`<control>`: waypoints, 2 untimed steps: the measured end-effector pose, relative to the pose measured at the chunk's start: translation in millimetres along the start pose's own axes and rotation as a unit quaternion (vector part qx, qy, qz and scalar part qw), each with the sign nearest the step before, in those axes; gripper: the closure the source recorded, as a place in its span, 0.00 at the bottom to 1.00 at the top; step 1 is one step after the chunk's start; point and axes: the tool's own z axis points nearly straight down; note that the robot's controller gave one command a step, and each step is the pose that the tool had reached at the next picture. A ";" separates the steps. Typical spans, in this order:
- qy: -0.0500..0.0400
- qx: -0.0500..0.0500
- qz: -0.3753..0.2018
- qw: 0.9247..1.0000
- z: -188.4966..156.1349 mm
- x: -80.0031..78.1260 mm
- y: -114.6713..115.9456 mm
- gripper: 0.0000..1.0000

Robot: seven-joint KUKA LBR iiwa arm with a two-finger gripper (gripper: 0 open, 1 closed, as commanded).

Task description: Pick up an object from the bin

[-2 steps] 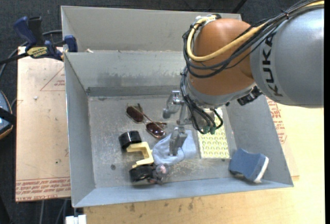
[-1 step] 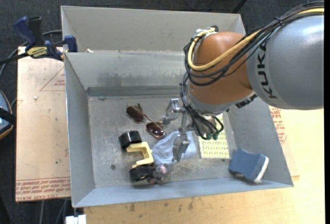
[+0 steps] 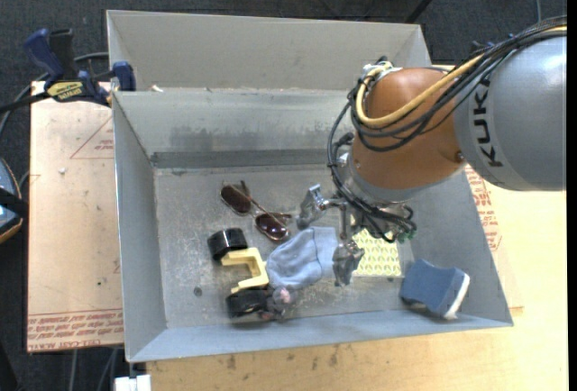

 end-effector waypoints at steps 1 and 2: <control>0.000 0.000 -0.081 0.997 11.4 -7.8 -0.6 0.00; -0.002 0.001 -0.065 0.998 74.6 -10.2 -8.4 0.00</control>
Offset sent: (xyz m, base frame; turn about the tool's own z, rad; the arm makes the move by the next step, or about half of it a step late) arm 0.0130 -0.0065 -0.0928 -0.1077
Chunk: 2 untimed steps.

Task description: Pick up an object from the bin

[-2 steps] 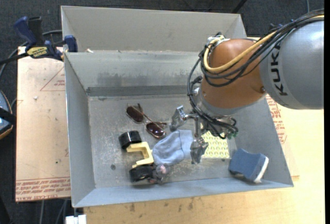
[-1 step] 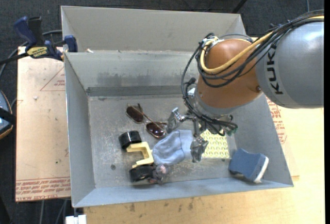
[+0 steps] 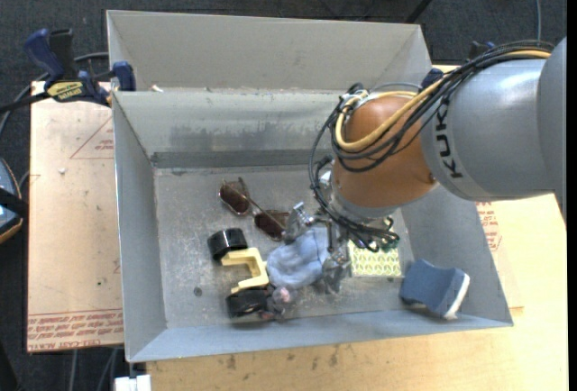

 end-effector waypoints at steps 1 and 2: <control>0.002 -0.001 -0.012 1.000 13.8 -1.7 -8.6 1.00; 0.002 -0.001 -0.012 1.000 13.9 -1.8 -8.6 1.00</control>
Offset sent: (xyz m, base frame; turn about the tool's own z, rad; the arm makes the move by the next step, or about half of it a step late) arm 0.0000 0.0000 0.0000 0.0000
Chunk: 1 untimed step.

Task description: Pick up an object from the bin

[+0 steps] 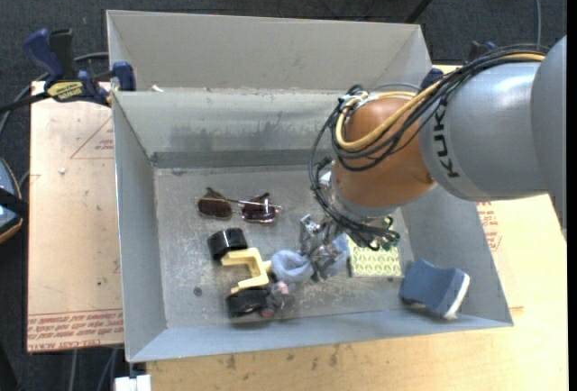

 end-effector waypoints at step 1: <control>0.001 -0.001 0.000 1.000 -3.8 0.9 0.6 1.00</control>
Offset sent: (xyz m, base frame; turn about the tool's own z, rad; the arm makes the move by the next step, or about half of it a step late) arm 0.0000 0.0000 0.0678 0.0000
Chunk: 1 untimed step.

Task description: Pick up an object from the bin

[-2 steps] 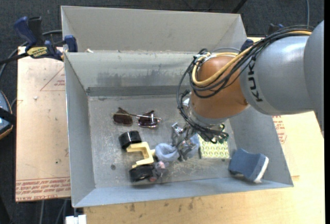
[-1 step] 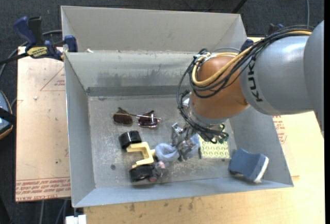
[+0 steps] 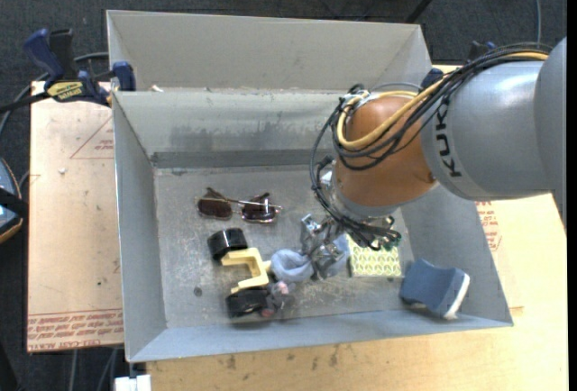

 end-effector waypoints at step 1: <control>0.002 -0.002 0.000 1.000 -16.6 1.4 1.3 1.00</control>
Offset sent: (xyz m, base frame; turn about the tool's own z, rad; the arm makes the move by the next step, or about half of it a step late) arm 0.0002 0.0000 0.0529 0.0000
